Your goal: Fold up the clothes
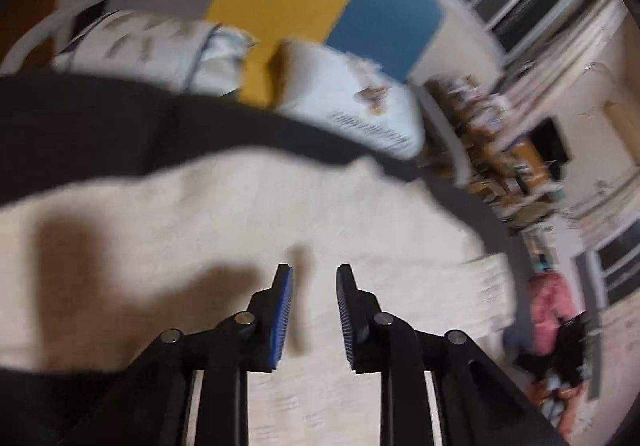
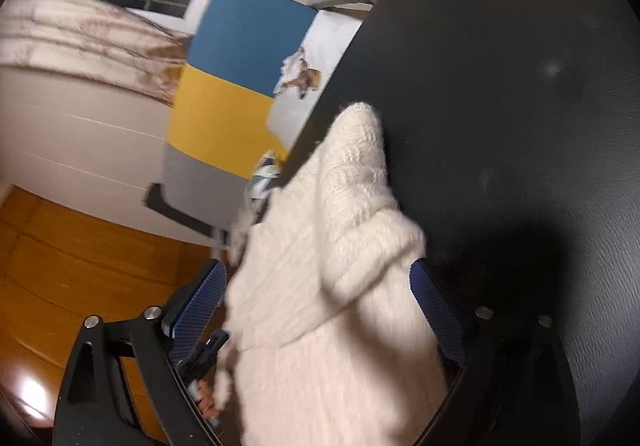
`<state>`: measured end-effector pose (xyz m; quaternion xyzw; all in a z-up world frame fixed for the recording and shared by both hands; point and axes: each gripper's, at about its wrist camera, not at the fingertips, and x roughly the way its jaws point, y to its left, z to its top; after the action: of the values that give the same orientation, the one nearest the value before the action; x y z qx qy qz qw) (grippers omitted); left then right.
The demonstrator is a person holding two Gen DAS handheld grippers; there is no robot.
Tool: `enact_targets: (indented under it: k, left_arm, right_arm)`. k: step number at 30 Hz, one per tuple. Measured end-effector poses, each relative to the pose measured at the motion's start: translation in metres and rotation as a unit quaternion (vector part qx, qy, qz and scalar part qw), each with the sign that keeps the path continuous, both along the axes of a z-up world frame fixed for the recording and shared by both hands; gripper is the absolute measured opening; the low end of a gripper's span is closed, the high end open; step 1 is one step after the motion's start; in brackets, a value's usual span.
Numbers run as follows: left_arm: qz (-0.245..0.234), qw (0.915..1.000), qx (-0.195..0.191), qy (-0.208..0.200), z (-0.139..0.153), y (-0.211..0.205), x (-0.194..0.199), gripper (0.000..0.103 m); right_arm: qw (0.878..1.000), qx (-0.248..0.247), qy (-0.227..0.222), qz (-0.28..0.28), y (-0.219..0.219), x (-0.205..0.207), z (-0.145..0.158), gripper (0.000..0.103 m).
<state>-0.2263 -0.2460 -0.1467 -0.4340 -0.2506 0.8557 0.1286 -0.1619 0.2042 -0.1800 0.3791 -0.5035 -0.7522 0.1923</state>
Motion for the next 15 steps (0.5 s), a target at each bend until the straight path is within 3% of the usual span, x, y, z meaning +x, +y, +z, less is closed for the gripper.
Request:
enact_targets:
  k: [3, 6, 9, 12, 15]
  left_arm:
    - [-0.093, 0.9954, 0.018, 0.013, 0.026, 0.055, -0.031, 0.025]
    - [-0.186, 0.9808, 0.057, -0.009, 0.032, 0.129, -0.071, 0.027]
    - [-0.269, 0.9621, 0.035, -0.032, 0.026, 0.210, -0.108, 0.029]
    - [-0.325, 0.9448, -0.006, -0.041, 0.015, 0.264, -0.135, 0.030]
    - [-0.382, 0.9218, -0.037, -0.056, 0.000, 0.306, -0.159, 0.030]
  right_arm:
    - [0.998, -0.056, 0.012, 0.004, 0.004, 0.012, -0.005, 0.101]
    - [0.993, -0.113, 0.020, 0.001, 0.001, 0.013, -0.010, 0.101]
    - [0.989, -0.147, 0.008, -0.005, -0.007, 0.004, -0.017, 0.103]
    - [0.986, -0.168, -0.011, -0.016, -0.013, -0.005, -0.027, 0.103]
    - [0.988, -0.151, -0.011, -0.013, -0.016, -0.010, -0.028, 0.103]
